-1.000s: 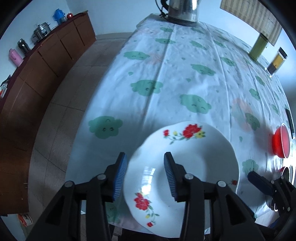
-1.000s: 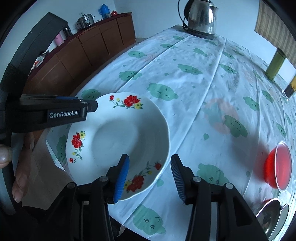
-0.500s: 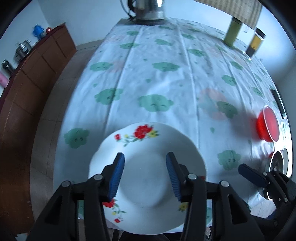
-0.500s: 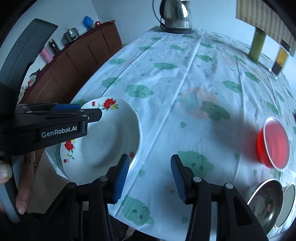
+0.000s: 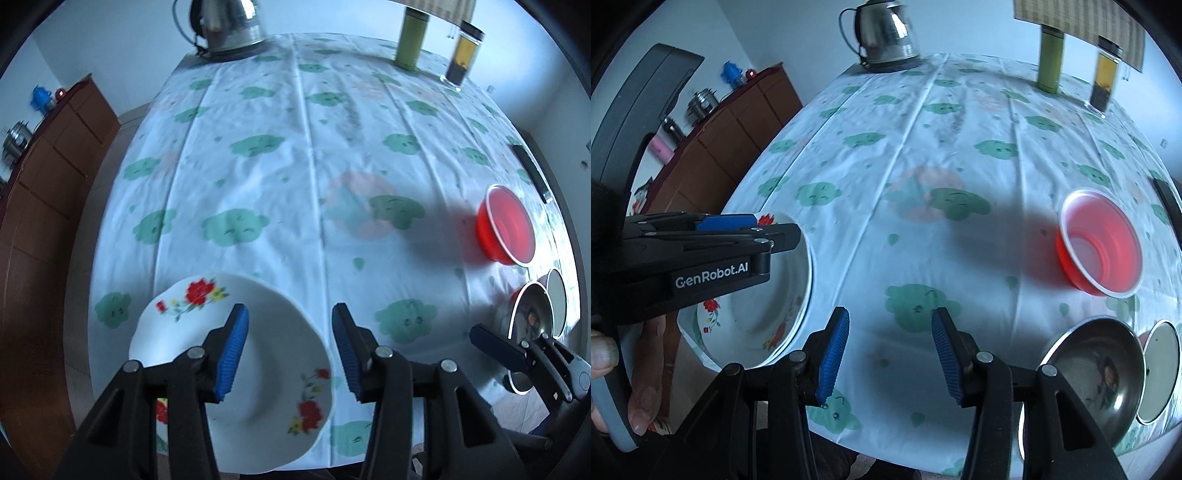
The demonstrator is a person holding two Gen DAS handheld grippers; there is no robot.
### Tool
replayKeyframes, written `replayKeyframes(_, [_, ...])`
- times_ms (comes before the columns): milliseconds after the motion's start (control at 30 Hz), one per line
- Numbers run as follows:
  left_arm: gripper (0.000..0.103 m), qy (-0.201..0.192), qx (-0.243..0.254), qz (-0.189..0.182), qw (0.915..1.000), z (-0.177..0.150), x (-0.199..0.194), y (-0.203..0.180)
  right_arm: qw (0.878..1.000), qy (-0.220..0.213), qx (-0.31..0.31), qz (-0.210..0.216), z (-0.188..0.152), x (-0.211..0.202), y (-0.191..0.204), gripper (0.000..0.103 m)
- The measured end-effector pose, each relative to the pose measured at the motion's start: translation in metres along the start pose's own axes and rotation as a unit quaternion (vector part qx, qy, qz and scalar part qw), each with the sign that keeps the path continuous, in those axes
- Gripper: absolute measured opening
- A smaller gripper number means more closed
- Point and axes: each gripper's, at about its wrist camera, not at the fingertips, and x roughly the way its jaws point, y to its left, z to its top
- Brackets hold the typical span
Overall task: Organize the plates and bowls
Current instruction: 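Move both grippers to the rim of the red plastic bowl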
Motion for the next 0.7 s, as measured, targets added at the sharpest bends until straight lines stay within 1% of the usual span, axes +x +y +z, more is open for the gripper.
replayKeyframes(200, [0.048, 0.003, 0.028, -0.009, 0.9996, 0.012, -0.001, -0.024, 0.999, -0.014, 0.033, 0.001, 0.001, -0.014, -0.023, 0.049])
replayKeyframes(400, [0.05, 0.001, 0.059, -0.013, 0.9982, 0.024, -0.001, -0.05, 0.997, -0.034, 0.068, -0.003, 0.003, -0.03, -0.051, 0.049])
replayKeyframes(700, [0.05, 0.0, 0.096, -0.031, 0.9949, 0.038, 0.001, -0.094, 0.99, -0.05, 0.13, -0.029, 0.002, -0.045, -0.099, 0.049])
